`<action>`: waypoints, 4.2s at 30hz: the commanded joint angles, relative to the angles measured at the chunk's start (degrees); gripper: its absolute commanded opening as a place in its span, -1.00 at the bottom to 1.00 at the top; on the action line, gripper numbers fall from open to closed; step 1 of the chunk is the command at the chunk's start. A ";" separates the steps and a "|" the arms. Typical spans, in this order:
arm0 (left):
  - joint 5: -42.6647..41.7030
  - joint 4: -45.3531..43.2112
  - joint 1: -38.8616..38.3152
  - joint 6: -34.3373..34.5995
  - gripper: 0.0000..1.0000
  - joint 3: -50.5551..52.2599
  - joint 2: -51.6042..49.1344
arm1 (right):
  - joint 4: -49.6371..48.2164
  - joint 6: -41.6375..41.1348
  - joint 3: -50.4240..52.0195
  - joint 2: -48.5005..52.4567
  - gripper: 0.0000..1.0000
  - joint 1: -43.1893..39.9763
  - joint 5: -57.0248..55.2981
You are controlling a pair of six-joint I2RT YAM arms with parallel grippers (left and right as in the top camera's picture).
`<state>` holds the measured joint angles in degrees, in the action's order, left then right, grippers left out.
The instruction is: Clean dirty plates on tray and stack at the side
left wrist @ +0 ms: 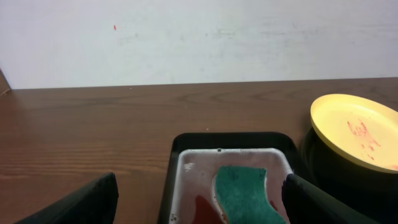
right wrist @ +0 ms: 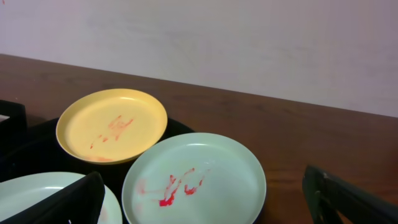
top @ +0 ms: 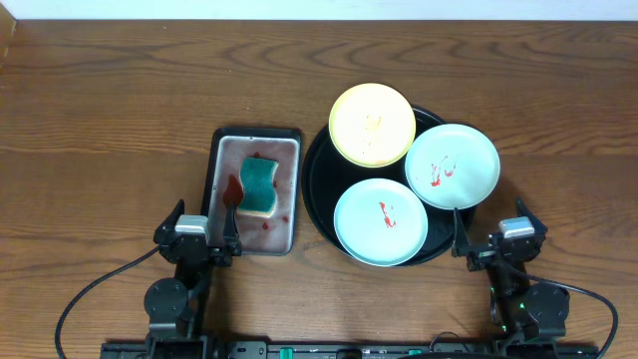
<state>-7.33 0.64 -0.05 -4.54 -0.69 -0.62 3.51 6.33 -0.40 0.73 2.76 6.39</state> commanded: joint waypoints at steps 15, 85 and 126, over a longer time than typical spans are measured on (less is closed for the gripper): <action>2.47 12.83 0.26 7.65 0.69 -8.24 -6.47 | -0.09 -3.15 -2.23 0.50 0.99 0.66 -0.57; 5.51 20.65 -12.31 14.95 0.16 -48.94 -92.48 | 34.16 -7.98 -44.92 53.29 0.99 0.66 15.54; -40.41 16.15 5.38 15.30 -0.86 -49.83 -83.47 | 38.25 -7.96 -44.85 59.10 0.85 0.72 16.68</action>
<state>-29.76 17.06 1.34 11.70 -49.45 -84.53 41.17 -2.09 -44.21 57.89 2.76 21.30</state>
